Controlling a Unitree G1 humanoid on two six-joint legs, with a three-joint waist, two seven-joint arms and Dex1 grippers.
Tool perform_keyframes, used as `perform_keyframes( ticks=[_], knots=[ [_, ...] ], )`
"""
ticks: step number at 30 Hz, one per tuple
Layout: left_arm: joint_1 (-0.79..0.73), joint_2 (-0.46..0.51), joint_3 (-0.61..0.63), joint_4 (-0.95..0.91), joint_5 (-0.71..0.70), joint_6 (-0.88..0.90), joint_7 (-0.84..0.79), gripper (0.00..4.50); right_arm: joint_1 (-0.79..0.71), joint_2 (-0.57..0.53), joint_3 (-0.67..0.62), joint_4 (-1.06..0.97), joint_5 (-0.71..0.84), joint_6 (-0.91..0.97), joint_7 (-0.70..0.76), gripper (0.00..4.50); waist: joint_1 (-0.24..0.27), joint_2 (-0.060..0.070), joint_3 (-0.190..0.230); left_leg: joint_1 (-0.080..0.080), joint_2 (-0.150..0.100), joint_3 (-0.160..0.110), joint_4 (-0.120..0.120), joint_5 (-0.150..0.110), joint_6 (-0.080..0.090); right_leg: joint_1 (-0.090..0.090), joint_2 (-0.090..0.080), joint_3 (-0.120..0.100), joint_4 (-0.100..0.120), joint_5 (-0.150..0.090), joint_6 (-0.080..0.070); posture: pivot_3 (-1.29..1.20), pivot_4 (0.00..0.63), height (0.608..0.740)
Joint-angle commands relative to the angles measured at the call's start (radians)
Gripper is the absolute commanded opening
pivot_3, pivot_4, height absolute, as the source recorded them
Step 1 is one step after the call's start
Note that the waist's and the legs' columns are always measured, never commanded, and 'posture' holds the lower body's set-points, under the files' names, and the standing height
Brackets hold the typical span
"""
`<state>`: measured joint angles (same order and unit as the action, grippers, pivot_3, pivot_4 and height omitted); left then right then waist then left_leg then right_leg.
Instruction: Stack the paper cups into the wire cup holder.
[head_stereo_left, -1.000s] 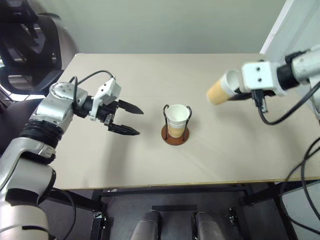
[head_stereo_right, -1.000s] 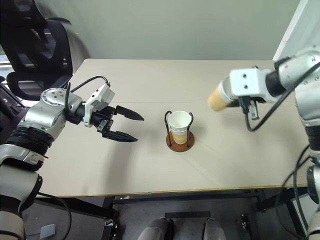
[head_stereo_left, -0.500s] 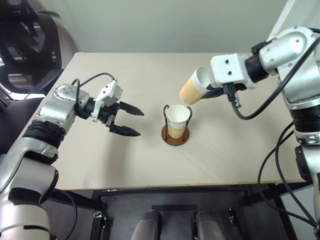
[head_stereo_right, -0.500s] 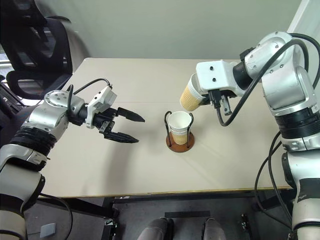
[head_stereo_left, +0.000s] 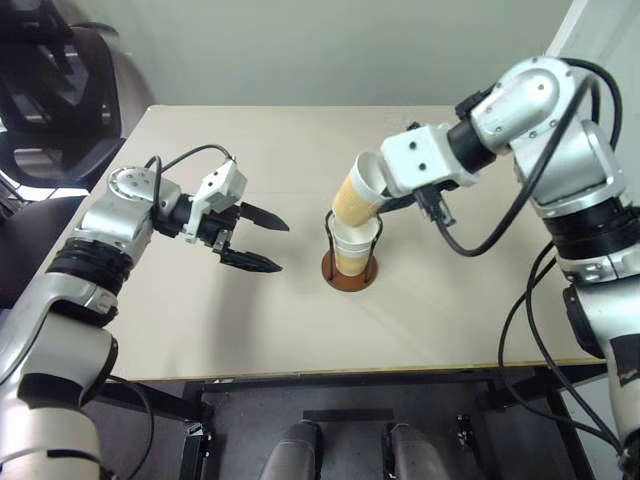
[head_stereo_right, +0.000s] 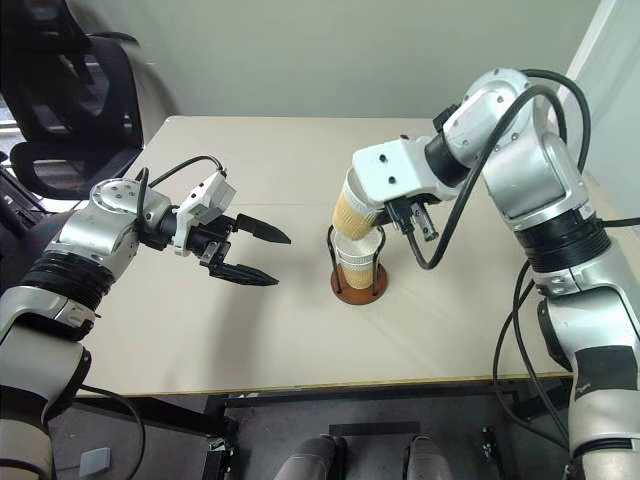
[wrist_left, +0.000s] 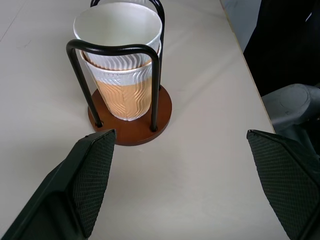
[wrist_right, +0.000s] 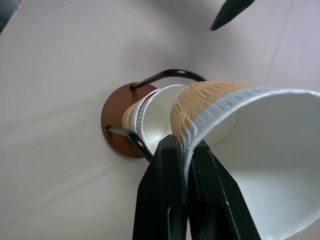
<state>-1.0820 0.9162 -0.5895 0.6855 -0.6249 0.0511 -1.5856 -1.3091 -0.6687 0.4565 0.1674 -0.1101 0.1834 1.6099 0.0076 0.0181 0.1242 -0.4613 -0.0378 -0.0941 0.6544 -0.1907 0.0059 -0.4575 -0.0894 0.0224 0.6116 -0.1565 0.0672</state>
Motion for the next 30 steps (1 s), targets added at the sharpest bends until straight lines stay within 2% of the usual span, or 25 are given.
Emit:
perform_keyframes(
  ticks=[1, 17, 28, 30],
  knots=[
    [-0.015, 0.020, 0.012, -0.019, -0.007, -0.008, -0.029, 4.50, -0.025, -0.004, 0.000, 0.016, -0.016, -0.050, 0.004, 0.05, 0.000, 0.000, 0.000, 0.000, 0.000, 0.000, 0.000, 0.000, 0.000, 0.000, 0.000, 0.000, 0.000, 0.000, 0.000, 0.00, 0.150, 0.740],
    [-0.007, 0.030, 0.018, -0.037, -0.008, 0.004, -0.029, 4.50, 0.005, -0.030, 0.061, 0.001, 0.002, -0.109, 0.004, 0.05, 0.000, 0.000, 0.000, 0.000, 0.000, 0.000, 0.000, 0.000, 0.000, 0.000, 0.000, 0.000, 0.000, 0.000, -0.001, 0.00, 0.150, 0.740],
    [-0.004, 0.026, 0.017, -0.039, -0.006, 0.005, -0.029, 4.50, 0.023, 0.005, 0.072, -0.015, -0.022, -0.130, 0.004, 0.05, -0.001, 0.000, 0.000, 0.000, 0.000, 0.000, 0.000, 0.000, 0.000, 0.000, 0.000, -0.001, 0.001, 0.001, -0.001, 0.00, 0.150, 0.740],
    [-0.002, 0.027, 0.018, -0.042, -0.006, 0.005, -0.029, 4.50, 0.024, 0.013, 0.070, -0.014, -0.025, -0.129, 0.004, 0.41, -0.001, 0.000, 0.000, 0.000, 0.001, 0.000, 0.000, 0.000, 0.000, 0.000, 0.000, -0.001, 0.001, 0.001, -0.001, 0.00, 0.150, 0.740]
  ],
)
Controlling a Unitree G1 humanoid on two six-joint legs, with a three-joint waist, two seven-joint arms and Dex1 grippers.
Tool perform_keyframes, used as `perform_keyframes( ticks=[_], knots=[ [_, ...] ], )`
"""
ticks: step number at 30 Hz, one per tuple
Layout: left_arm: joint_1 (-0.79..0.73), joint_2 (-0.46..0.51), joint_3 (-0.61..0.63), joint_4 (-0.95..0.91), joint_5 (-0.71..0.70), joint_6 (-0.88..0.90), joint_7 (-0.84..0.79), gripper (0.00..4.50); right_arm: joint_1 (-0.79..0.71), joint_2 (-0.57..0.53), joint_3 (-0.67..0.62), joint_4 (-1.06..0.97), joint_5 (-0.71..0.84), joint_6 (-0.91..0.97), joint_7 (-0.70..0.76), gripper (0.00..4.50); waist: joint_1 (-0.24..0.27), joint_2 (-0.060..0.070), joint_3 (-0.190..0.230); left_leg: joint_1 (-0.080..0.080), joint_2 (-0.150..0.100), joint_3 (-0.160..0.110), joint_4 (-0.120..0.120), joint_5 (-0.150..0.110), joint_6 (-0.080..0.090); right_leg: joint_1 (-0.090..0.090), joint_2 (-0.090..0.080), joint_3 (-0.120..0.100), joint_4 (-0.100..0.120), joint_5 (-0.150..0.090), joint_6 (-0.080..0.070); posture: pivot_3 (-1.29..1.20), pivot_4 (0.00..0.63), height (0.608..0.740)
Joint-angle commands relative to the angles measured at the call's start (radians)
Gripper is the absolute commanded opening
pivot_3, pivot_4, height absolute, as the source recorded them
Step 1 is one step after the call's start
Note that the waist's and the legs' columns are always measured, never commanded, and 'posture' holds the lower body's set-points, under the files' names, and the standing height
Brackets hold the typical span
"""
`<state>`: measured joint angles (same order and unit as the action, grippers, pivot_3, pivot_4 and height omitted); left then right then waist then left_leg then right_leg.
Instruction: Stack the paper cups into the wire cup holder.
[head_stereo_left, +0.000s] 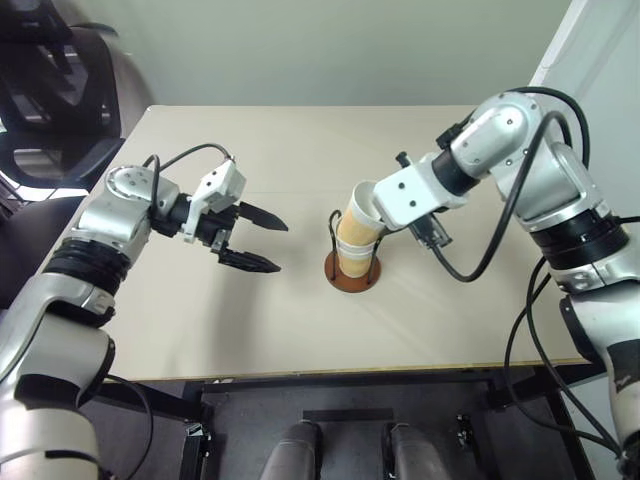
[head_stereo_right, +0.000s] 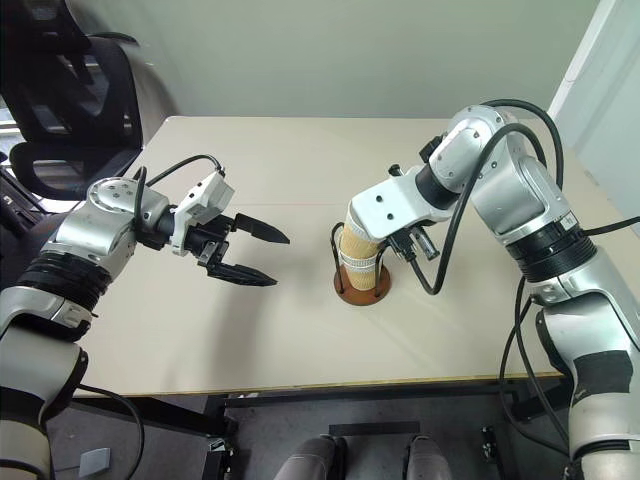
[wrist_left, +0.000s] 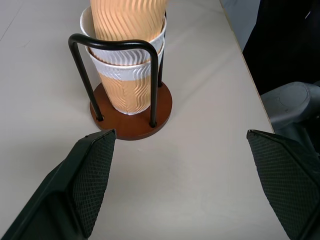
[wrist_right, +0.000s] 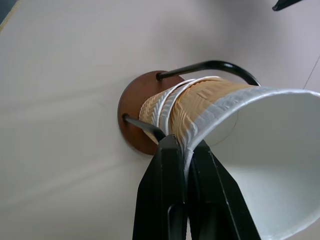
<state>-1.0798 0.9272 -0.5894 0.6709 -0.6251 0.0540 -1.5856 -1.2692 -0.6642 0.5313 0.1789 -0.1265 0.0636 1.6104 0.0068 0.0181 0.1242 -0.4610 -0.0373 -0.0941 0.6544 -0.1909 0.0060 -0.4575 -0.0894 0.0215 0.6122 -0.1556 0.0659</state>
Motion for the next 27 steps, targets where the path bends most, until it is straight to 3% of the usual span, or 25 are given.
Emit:
perform_keyframes(
  ticks=[1, 8, 12, 18, 22, 27],
  knots=[
    [-0.002, 0.017, 0.018, -0.029, -0.006, 0.002, -0.029, 4.50, -0.017, 0.016, -0.009, -0.024, -0.011, -0.006, 0.002, 0.63, 0.000, 0.000, 0.000, 0.000, 0.000, 0.000, 0.000, 0.000, 0.000, 0.000, 0.000, 0.000, 0.000, 0.000, 0.000, 0.00, 0.150, 0.740],
    [0.011, 0.024, 0.023, -0.040, -0.007, 0.003, -0.029, 4.50, -0.026, 0.040, -0.038, -0.005, -0.020, 0.021, -0.023, 3.14, 0.000, 0.000, 0.000, 0.000, 0.000, 0.000, 0.000, 0.000, 0.000, 0.000, 0.000, -0.001, 0.000, 0.001, -0.001, 0.00, 0.150, 0.740],
    [0.013, 0.020, 0.043, -0.030, 0.002, 0.020, -0.029, 4.50, -0.015, 0.038, -0.120, -0.013, 0.027, 0.137, -0.090, 4.49, 0.000, 0.000, 0.000, 0.000, 0.000, 0.000, 0.000, 0.000, 0.000, 0.000, 0.000, -0.001, 0.000, 0.001, -0.002, 0.00, 0.150, 0.740],
    [-0.059, -0.099, 0.256, 0.123, 0.050, 0.122, 0.105, 4.50, 0.090, -0.028, -0.358, -0.103, 0.145, 0.475, -0.245, 4.49, 0.012, -0.001, 0.000, 0.000, -0.001, -0.002, 0.000, 0.003, -0.001, 0.003, 0.000, -0.002, -0.001, 0.001, -0.002, 0.00, 0.150, 0.740],
    [-0.037, -0.106, 0.411, 0.098, 0.035, 0.208, 0.145, 4.50, 0.229, -0.084, -0.526, -0.155, 0.221, 0.662, -0.367, 4.49, 0.011, -0.002, 0.000, 0.000, -0.001, -0.001, 0.000, 0.003, -0.002, 0.003, -0.001, -0.002, -0.002, 0.002, -0.003, 0.00, 0.150, 0.740],
    [0.032, -0.078, 0.508, 0.036, 0.056, 0.308, 0.132, 4.50, 0.406, -0.119, -0.669, -0.233, 0.358, 0.814, -0.416, 4.49, 0.006, -0.002, 0.000, 0.003, 0.000, 0.001, -0.004, 0.005, -0.005, 0.003, 0.000, -0.002, -0.001, 0.001, 0.001, 0.00, 0.150, 0.740]
  ],
)
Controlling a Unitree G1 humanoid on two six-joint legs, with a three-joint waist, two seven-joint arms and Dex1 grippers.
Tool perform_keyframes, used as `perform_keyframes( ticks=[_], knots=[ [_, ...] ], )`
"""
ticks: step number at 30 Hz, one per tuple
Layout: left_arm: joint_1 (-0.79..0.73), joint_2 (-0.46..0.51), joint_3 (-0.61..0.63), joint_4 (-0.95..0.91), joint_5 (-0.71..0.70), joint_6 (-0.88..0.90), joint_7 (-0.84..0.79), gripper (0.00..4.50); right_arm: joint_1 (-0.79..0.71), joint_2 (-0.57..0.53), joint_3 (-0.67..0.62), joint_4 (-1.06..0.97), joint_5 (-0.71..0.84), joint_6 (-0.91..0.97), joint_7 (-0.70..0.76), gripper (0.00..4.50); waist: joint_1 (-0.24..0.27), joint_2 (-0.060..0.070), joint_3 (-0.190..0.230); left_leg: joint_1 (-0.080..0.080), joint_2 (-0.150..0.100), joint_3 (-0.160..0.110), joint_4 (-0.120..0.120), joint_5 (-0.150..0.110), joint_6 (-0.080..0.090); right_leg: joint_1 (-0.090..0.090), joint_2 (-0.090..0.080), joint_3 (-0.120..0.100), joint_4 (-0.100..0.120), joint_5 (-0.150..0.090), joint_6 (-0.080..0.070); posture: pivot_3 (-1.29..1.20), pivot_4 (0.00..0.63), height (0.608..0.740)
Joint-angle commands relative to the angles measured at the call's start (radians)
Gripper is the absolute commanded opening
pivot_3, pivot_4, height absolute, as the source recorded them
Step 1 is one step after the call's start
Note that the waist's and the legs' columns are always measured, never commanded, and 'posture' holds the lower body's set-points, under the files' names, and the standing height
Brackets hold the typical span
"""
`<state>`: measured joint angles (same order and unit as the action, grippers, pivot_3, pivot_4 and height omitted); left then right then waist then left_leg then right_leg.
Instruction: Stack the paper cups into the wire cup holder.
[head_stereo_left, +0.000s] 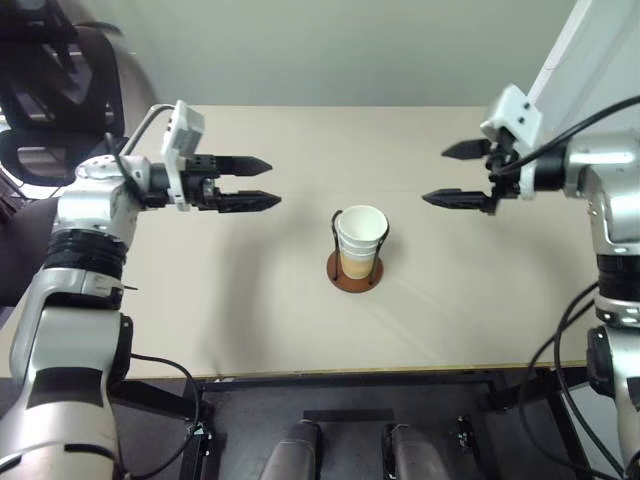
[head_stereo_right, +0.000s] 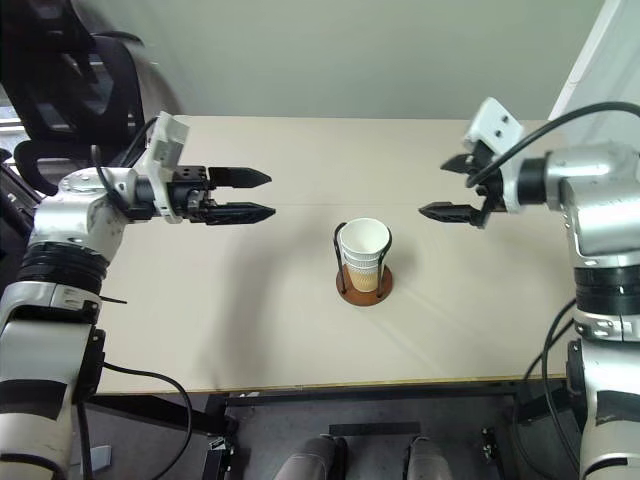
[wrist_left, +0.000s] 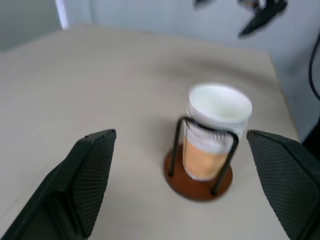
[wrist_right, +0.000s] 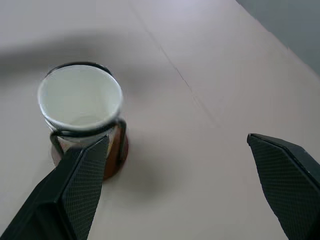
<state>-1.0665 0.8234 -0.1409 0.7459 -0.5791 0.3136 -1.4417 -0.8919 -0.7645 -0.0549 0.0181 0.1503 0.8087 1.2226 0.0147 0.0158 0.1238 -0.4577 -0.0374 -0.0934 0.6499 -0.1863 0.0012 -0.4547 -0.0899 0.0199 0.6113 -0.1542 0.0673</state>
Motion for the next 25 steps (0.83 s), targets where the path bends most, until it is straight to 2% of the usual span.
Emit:
perform_keyframes(
  ticks=[1, 6, 10, 12, 18, 25],
  knots=[
    [0.033, 0.032, 0.071, -0.049, 0.017, 0.062, -0.016, 4.50, 0.065, -0.019, -0.112, -0.086, 0.120, 0.108, -0.031, 4.49, -0.004, 0.000, 0.000, 0.001, 0.000, 0.001, -0.001, 0.000, -0.001, 0.000, 0.000, 0.000, 0.001, -0.001, 0.001, 0.00, 0.150, 0.740],
    [0.061, 0.044, 0.129, -0.029, 0.065, 0.062, 0.008, 4.50, 0.130, -0.014, -0.158, -0.117, 0.214, 0.189, -0.098, 4.49, -0.007, 0.000, 0.000, 0.003, 0.003, 0.002, -0.003, 0.003, -0.002, 0.000, 0.002, 0.001, 0.001, -0.002, 0.003, 0.00, 0.150, 0.740],
    [0.083, 0.059, 0.187, -0.038, 0.081, 0.067, 0.043, 4.50, 0.155, -0.014, -0.155, -0.143, 0.262, 0.204, -0.141, 4.49, -0.008, 0.000, 0.000, 0.003, 0.002, 0.002, -0.003, 0.004, 0.005, 0.001, 0.002, 0.003, 0.001, 0.000, 0.001, 0.00, 0.150, 0.740],
    [0.099, 0.075, 0.212, -0.056, 0.085, 0.076, 0.058, 4.50, 0.168, -0.025, -0.134, -0.141, 0.267, 0.186, -0.149, 4.49, -0.007, 0.000, 0.000, 0.004, 0.002, 0.001, -0.003, 0.002, 0.009, 0.001, 0.002, 0.003, 0.001, 0.001, 0.000, 0.00, 0.150, 0.740],
    [0.152, 0.116, 0.283, -0.125, 0.090, 0.097, 0.098, 4.50, 0.161, -0.031, -0.076, -0.114, 0.269, 0.135, -0.154, 4.49, -0.007, 0.000, 0.000, 0.004, 0.002, 0.000, -0.003, 0.003, 0.009, 0.001, 0.003, 0.003, 0.001, 0.002, -0.001, 0.00, 0.150, 0.740],
    [0.240, 0.117, 0.340, -0.218, 0.075, 0.140, 0.134, 4.50, 0.173, -0.046, -0.063, -0.107, 0.283, 0.117, -0.166, 4.49, -0.006, 0.000, 0.000, 0.003, 0.001, 0.000, -0.004, 0.003, 0.009, 0.001, 0.004, 0.003, 0.001, 0.002, -0.001, 0.00, 0.150, 0.740]
  ],
)
